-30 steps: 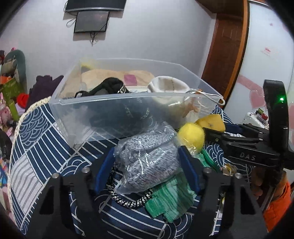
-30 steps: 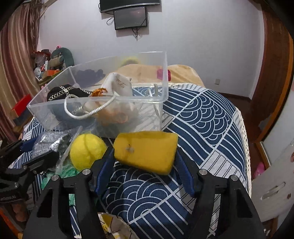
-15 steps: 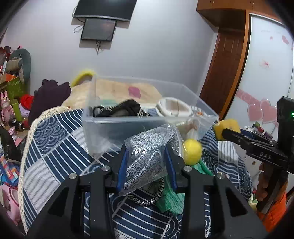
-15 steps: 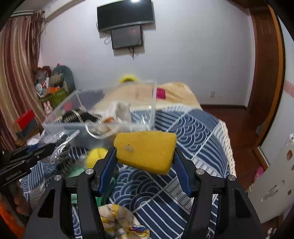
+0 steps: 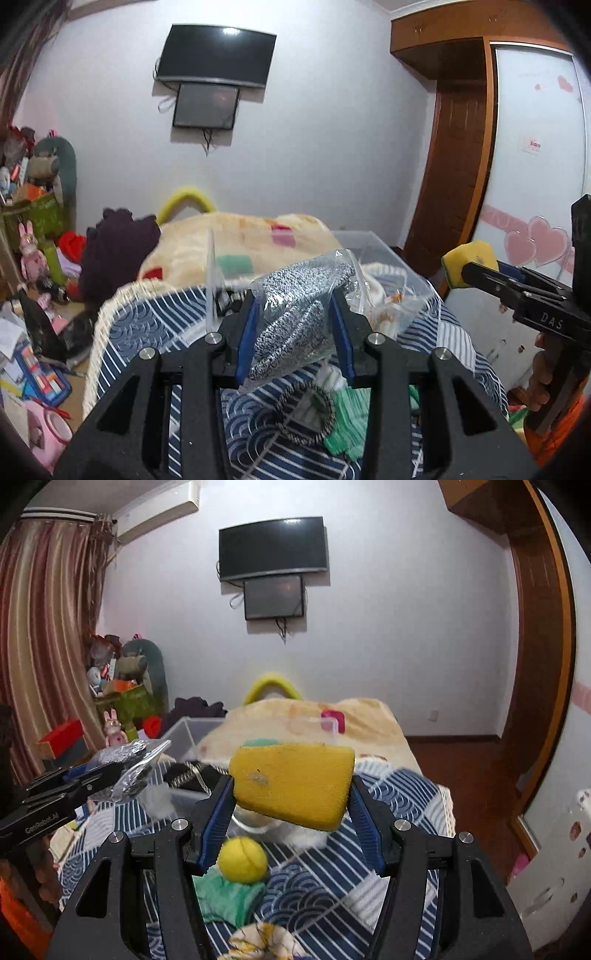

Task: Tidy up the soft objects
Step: 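Lower both held items into the clear box and release them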

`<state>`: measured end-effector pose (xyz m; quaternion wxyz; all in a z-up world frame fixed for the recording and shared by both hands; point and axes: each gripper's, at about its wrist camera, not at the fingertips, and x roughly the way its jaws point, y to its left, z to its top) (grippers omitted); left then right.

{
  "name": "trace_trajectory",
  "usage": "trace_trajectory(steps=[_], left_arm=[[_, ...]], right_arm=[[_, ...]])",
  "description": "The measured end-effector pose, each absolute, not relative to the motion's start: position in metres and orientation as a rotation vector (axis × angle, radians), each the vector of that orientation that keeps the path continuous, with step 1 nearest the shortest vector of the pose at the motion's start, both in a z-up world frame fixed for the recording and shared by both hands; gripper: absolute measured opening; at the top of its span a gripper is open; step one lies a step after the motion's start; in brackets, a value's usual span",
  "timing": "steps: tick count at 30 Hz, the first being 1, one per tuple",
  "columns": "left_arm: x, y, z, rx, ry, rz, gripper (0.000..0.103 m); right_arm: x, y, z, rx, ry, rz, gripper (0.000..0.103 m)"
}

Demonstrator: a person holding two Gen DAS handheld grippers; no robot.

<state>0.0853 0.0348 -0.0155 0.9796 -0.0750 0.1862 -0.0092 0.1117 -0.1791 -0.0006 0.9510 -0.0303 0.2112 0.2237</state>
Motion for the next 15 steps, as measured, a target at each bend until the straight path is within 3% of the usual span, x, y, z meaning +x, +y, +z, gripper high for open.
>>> trace_trajectory(steps=[15], left_arm=[[0.148,0.036,-0.017,-0.1,0.418,0.039,0.037]], right_arm=[[0.163,-0.126,-0.013,-0.093,0.482,0.506,0.057]])
